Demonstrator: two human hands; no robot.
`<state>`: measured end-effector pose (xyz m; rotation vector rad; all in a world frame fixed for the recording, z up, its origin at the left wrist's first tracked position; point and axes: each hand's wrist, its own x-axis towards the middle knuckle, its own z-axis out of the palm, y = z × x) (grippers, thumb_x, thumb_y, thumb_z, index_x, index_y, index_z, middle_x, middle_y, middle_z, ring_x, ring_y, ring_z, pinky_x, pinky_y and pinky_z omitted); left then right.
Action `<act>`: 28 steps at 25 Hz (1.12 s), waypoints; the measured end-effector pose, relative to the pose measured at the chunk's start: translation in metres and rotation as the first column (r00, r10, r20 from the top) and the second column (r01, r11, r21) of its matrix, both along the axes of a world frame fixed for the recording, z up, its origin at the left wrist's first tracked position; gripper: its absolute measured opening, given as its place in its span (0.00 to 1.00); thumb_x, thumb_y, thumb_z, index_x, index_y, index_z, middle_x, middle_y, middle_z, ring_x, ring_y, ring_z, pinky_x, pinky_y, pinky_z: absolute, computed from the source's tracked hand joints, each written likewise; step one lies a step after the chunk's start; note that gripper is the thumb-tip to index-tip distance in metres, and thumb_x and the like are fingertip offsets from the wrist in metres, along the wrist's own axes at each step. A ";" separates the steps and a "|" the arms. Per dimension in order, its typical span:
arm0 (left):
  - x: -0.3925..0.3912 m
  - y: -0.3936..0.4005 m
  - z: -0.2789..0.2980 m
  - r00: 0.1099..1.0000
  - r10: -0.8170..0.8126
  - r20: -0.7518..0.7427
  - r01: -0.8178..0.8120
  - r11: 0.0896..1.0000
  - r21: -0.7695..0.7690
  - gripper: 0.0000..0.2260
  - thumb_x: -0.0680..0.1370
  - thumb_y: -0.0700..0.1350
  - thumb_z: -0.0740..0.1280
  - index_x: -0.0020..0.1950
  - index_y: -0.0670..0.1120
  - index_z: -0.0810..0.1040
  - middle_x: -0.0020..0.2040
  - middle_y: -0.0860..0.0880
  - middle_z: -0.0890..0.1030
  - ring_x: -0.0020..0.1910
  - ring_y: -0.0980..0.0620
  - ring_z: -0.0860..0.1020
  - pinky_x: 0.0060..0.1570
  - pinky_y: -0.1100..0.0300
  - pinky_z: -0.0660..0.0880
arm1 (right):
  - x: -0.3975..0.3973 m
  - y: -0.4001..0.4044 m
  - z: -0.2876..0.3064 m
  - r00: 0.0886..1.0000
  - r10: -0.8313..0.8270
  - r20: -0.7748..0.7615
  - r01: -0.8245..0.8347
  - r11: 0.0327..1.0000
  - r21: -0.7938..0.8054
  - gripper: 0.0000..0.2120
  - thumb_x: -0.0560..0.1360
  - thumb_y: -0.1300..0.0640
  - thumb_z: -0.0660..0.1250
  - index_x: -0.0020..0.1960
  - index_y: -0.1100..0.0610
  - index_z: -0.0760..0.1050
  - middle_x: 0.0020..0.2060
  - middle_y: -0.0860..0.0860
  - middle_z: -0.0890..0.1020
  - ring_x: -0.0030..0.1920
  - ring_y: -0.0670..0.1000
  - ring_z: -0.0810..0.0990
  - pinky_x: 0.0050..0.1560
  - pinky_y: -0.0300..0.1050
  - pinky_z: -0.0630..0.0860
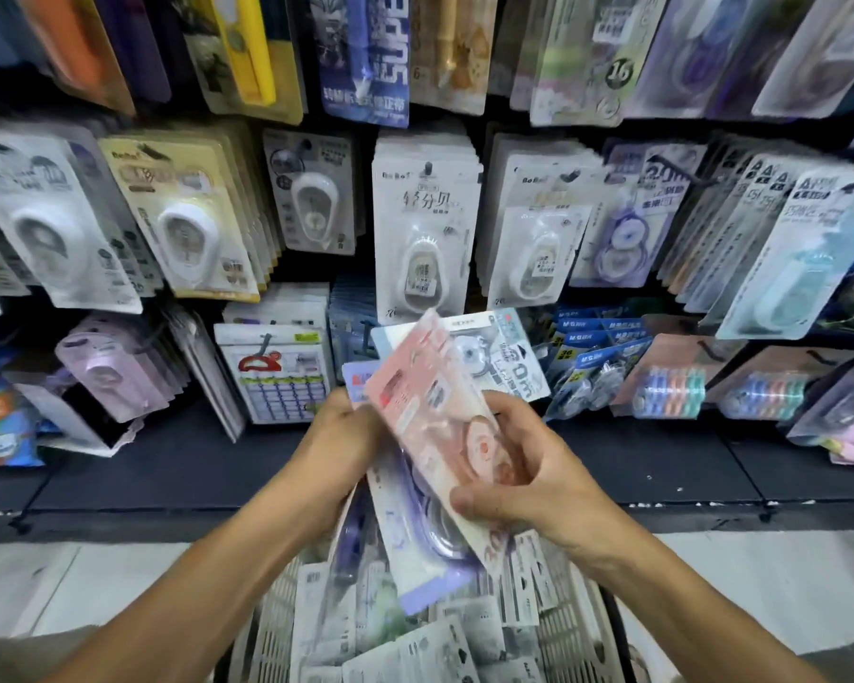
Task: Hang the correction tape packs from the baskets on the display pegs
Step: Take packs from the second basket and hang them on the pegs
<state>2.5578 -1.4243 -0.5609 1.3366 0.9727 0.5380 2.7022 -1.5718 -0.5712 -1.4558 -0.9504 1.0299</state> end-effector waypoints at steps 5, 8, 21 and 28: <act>0.024 -0.001 0.053 0.987 -0.008 0.158 -0.014 0.991 0.135 0.17 0.77 0.38 0.68 0.33 0.56 0.84 0.31 0.54 0.85 0.28 0.58 0.81 0.32 0.63 0.75 | 0.072 -0.002 0.064 0.793 -0.602 0.088 0.572 0.787 0.231 0.38 0.59 0.42 0.79 0.64 0.27 0.66 0.58 0.42 0.83 0.56 0.46 0.84 0.50 0.45 0.82; 0.039 -0.004 0.077 0.971 0.016 0.240 -0.048 0.991 0.125 0.18 0.77 0.38 0.69 0.31 0.56 0.84 0.30 0.55 0.84 0.28 0.58 0.80 0.31 0.60 0.74 | 0.119 -0.013 0.090 0.542 -0.722 0.430 0.749 0.647 0.143 0.46 0.65 0.40 0.77 0.76 0.34 0.57 0.72 0.44 0.73 0.68 0.53 0.76 0.67 0.60 0.74; 0.036 -0.008 0.090 0.985 -0.059 0.163 0.009 0.956 0.293 0.01 0.74 0.43 0.72 0.42 0.48 0.83 0.36 0.46 0.84 0.36 0.48 0.82 0.42 0.52 0.73 | 0.140 -0.023 0.088 0.342 -0.538 0.771 0.781 0.619 0.085 0.30 0.77 0.38 0.66 0.74 0.50 0.69 0.75 0.53 0.67 0.74 0.58 0.66 0.70 0.59 0.66; 0.027 -0.008 0.080 0.984 -0.170 0.051 0.117 0.837 0.535 0.09 0.72 0.54 0.72 0.43 0.50 0.85 0.35 0.43 0.82 0.35 0.41 0.79 0.39 0.50 0.77 | 0.050 0.014 0.077 0.905 -0.190 -0.380 0.238 0.968 0.083 0.10 0.70 0.49 0.77 0.48 0.52 0.86 0.49 0.51 0.87 0.46 0.51 0.85 0.45 0.46 0.79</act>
